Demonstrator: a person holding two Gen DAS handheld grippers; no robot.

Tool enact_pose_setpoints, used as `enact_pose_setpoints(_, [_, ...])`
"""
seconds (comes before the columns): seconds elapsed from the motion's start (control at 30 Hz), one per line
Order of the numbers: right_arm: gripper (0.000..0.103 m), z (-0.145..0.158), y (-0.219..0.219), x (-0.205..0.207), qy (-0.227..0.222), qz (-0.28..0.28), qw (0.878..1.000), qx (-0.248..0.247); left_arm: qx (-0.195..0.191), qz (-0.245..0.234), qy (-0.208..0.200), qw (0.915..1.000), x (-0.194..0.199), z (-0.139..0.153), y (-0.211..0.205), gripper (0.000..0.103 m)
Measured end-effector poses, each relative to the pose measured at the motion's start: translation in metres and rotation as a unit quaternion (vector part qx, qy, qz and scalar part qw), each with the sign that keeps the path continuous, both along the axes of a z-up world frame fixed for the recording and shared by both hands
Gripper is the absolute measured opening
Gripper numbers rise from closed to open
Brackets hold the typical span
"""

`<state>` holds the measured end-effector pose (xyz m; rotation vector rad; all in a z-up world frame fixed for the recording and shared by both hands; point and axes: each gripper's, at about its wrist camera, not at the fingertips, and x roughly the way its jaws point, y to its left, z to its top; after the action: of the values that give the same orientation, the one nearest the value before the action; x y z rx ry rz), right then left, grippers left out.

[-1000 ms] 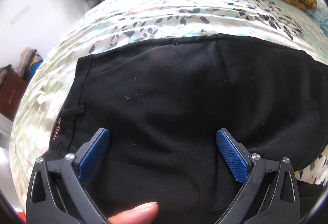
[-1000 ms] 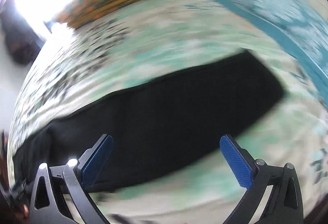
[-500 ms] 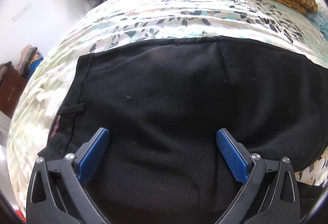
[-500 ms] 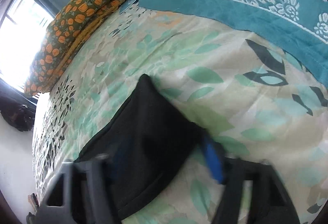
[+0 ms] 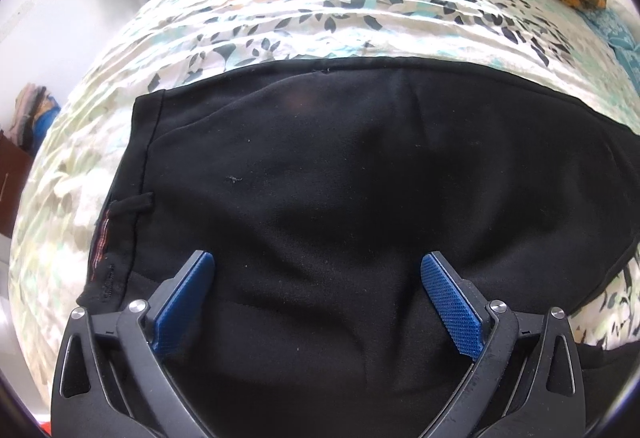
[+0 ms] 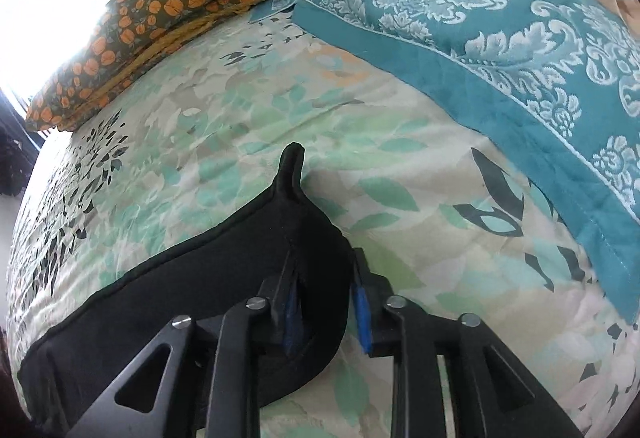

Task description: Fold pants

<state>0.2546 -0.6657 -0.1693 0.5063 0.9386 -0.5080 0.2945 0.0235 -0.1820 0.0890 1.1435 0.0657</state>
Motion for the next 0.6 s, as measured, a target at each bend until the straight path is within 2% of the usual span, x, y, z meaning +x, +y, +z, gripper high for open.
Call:
enact_pose_setpoints(0.03, [0.068, 0.002, -0.001, -0.003, 0.008, -0.011, 1.0, -0.003, -0.007, -0.003, 0.0, 1.0, -0.003, 0.003, 0.001, 0.102])
enact_pose_setpoints(0.07, [0.078, 0.004, -0.002, -0.008, 0.013, -0.017, 1.0, -0.01, -0.016, -0.007, -0.002, 0.9998, -0.006, 0.009, 0.0, 0.102])
enact_pose_setpoints(0.1, [0.085, 0.011, -0.001, -0.014, 0.014, -0.022, 0.999, -0.025, -0.019, -0.011, -0.005, 0.9997, -0.01, 0.012, 0.0, 0.102])
enact_pose_setpoints(0.17, [0.085, 0.031, 0.011, -0.029, 0.014, -0.02, 0.997, -0.076, -0.009, -0.018, -0.009, 0.9998, -0.017, 0.017, -0.004, 0.102])
enact_pose_setpoints(0.27, [0.089, 0.059, 0.054, -0.039, -0.001, 0.036, 0.992, -0.119, 0.005, -0.013, -0.01, 0.9999, -0.022, 0.017, -0.01, 0.102])
enact_pose_setpoints(0.43, [0.089, 0.073, 0.161, -0.026, -0.015, 0.164, 0.981, -0.1, 0.011, 0.009, -0.006, 0.9999, -0.022, 0.017, -0.008, 0.102])
enact_pose_setpoints(0.6, [0.089, 0.064, 0.281, 0.009, -0.004, 0.292, 0.954, -0.074, 0.026, 0.006, -0.008, 0.9996, -0.02, 0.021, -0.007, 0.102])
